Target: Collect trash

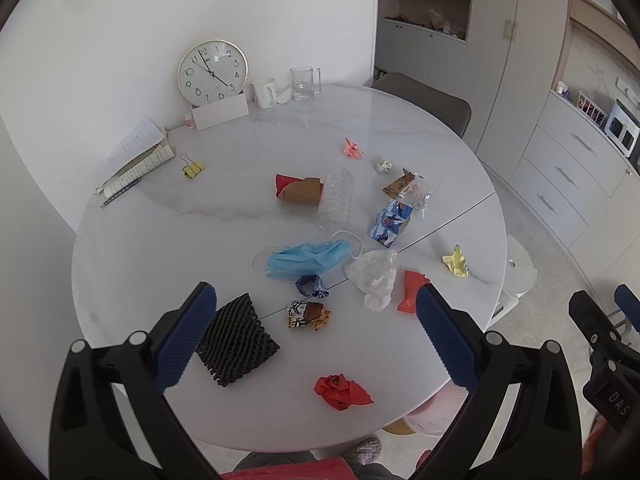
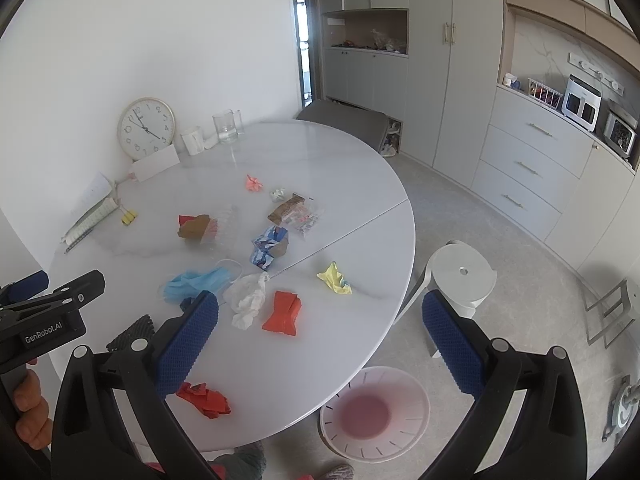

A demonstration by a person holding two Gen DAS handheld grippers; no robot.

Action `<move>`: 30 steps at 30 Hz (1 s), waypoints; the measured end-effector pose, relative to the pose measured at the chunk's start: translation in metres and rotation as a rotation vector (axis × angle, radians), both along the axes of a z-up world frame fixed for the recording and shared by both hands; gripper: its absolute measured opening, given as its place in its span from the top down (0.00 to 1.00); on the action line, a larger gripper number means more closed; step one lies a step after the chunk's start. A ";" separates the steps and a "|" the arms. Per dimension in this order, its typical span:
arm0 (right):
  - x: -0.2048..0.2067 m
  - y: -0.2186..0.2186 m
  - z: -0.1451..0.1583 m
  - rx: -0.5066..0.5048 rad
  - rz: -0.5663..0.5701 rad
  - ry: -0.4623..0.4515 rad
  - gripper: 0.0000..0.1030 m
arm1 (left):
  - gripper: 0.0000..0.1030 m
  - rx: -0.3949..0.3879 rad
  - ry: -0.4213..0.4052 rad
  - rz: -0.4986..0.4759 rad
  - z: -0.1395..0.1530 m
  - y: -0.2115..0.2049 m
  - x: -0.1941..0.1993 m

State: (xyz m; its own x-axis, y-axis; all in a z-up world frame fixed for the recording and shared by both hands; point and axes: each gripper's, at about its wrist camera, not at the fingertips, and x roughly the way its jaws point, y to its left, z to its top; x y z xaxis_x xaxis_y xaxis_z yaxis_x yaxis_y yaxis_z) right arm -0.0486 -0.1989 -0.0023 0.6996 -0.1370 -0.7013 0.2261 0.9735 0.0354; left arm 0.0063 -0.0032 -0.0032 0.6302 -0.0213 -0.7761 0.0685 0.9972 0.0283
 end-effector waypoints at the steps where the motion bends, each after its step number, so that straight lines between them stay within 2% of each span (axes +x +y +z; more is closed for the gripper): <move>1: 0.000 0.000 0.000 0.000 0.001 0.001 0.02 | 0.07 0.001 0.000 -0.001 0.000 -0.001 0.000; 30: 0.000 0.000 -0.003 0.001 0.005 0.014 0.02 | 0.07 -0.014 0.016 0.005 -0.004 0.005 0.003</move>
State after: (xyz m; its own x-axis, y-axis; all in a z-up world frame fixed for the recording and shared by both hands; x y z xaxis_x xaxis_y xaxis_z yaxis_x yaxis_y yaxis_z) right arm -0.0486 -0.1990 -0.0057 0.6907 -0.1326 -0.7109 0.2219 0.9745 0.0337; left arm 0.0089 0.0021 -0.0075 0.6177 -0.0294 -0.7859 0.0641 0.9979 0.0130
